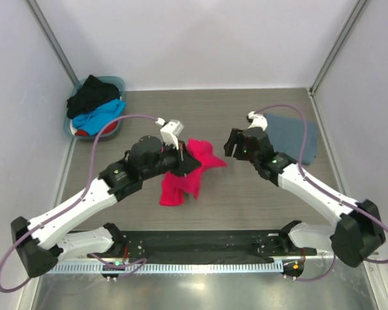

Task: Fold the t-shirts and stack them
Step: Flatten the tshirt out

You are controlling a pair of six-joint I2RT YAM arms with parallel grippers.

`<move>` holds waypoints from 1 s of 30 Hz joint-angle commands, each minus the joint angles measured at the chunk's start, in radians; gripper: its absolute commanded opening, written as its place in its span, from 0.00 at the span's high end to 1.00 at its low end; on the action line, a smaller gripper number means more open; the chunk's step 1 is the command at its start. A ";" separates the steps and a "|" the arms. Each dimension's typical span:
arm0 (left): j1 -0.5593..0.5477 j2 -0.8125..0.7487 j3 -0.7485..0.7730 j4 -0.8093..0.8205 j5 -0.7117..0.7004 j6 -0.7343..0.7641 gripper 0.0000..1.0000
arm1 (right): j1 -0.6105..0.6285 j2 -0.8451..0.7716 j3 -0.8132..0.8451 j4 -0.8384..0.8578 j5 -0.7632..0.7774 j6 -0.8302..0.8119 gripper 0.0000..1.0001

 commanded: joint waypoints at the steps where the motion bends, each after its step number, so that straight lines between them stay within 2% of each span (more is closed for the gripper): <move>1: -0.081 -0.124 0.123 -0.092 -0.137 -0.028 0.98 | -0.007 -0.086 -0.013 0.024 0.151 0.023 0.29; 3: -0.033 -0.077 0.226 -0.195 -0.214 -0.005 0.98 | -0.011 -0.099 -0.014 0.024 0.145 0.027 0.29; 4: 0.006 -0.046 0.278 -0.242 -0.190 -0.005 0.97 | -0.011 -0.099 -0.014 0.024 0.142 0.024 0.29; 5: 0.061 0.044 0.353 -0.246 -0.117 -0.011 0.97 | -0.011 -0.101 -0.011 0.020 0.142 0.026 0.29; 6: 0.178 0.093 0.390 -0.246 -0.042 -0.025 1.00 | -0.013 -0.103 -0.013 0.018 0.143 0.026 0.29; 8: 0.254 0.208 0.461 -0.226 0.044 -0.063 1.00 | -0.016 -0.103 -0.014 0.016 0.149 0.023 0.29; 9: 0.282 0.319 0.482 -0.220 0.034 -0.056 0.99 | -0.016 -0.098 -0.016 0.016 0.151 0.023 0.29; 12: 0.300 0.464 0.538 -0.191 -0.033 -0.016 0.98 | -0.022 -0.089 -0.013 0.013 0.149 0.026 0.28; 13: 0.308 0.538 0.545 -0.169 -0.039 -0.017 1.00 | -0.022 -0.083 -0.011 0.013 0.146 0.024 0.28; 17: 0.368 0.670 0.552 -0.114 0.019 -0.037 0.98 | -0.024 -0.075 -0.005 0.012 0.136 0.017 0.28; 18: 0.391 0.685 0.545 -0.103 0.072 -0.040 0.96 | -0.024 -0.072 -0.003 0.010 0.131 0.015 0.28; 21: 0.412 0.702 0.507 -0.059 0.111 -0.036 0.77 | -0.024 -0.063 0.004 0.010 0.077 0.004 0.30; 22: 0.412 0.698 0.492 -0.063 0.096 -0.036 0.51 | -0.024 -0.058 0.006 0.015 0.056 -0.008 0.30; 23: 0.414 0.678 0.478 -0.065 0.083 -0.040 0.38 | -0.022 -0.038 0.010 0.021 -0.002 -0.011 0.31; 25: 0.414 0.643 0.414 -0.036 0.057 -0.057 0.20 | -0.024 -0.006 0.018 0.024 -0.041 -0.011 0.32; 28: 0.412 0.539 0.343 0.003 0.011 -0.068 0.09 | -0.022 0.055 0.038 0.023 -0.096 -0.019 0.33; 30: 0.412 0.454 0.274 -0.003 -0.042 -0.071 0.09 | -0.019 0.085 0.053 0.012 -0.119 -0.028 0.33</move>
